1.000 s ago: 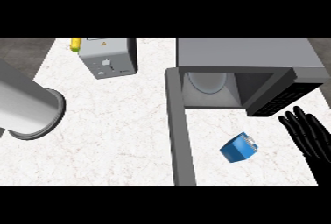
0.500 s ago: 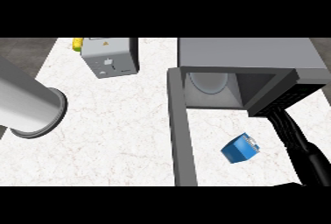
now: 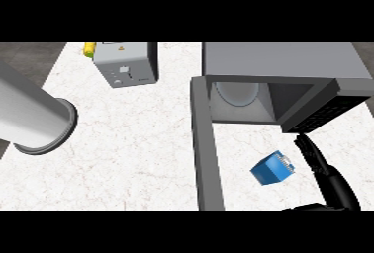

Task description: Pick up the milk, place it into the microwave and close the microwave

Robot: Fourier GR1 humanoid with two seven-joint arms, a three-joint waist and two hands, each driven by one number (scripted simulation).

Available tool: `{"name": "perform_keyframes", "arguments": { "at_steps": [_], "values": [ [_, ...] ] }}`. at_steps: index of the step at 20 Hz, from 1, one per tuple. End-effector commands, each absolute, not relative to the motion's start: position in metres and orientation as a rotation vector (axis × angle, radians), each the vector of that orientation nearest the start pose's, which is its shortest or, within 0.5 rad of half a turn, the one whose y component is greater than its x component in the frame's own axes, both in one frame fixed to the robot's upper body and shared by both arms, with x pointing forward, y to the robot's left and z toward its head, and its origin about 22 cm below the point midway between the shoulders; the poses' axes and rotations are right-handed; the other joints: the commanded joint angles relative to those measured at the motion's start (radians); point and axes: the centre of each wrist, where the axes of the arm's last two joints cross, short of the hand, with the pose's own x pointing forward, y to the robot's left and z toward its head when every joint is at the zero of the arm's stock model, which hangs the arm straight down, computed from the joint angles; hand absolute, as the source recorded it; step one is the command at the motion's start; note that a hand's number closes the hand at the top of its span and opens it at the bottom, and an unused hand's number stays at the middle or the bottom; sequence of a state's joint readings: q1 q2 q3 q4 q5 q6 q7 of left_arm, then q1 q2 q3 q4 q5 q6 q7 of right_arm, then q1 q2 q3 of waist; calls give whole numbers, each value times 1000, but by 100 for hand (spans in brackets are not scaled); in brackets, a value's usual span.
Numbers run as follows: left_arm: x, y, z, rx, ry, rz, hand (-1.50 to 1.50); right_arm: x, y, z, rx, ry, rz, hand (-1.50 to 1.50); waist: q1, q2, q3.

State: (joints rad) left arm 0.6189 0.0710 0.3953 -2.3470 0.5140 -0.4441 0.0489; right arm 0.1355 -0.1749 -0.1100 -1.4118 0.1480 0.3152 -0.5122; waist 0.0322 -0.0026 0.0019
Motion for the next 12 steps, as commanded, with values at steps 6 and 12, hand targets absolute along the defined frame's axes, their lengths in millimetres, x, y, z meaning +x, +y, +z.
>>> {"name": "perform_keyframes", "arguments": {
  "at_steps": [6, 12],
  "values": [
    [52, 315, 143, -166, -1960, 10, -150, 217, -330, -101, -46, -1726, 425, -150, 8, 4, 2],
    [45, 325, 132, -143, -1954, 46, -150, 219, -324, -129, 17, -1734, 412, -150, 1, 4, 1]
  ]
}}
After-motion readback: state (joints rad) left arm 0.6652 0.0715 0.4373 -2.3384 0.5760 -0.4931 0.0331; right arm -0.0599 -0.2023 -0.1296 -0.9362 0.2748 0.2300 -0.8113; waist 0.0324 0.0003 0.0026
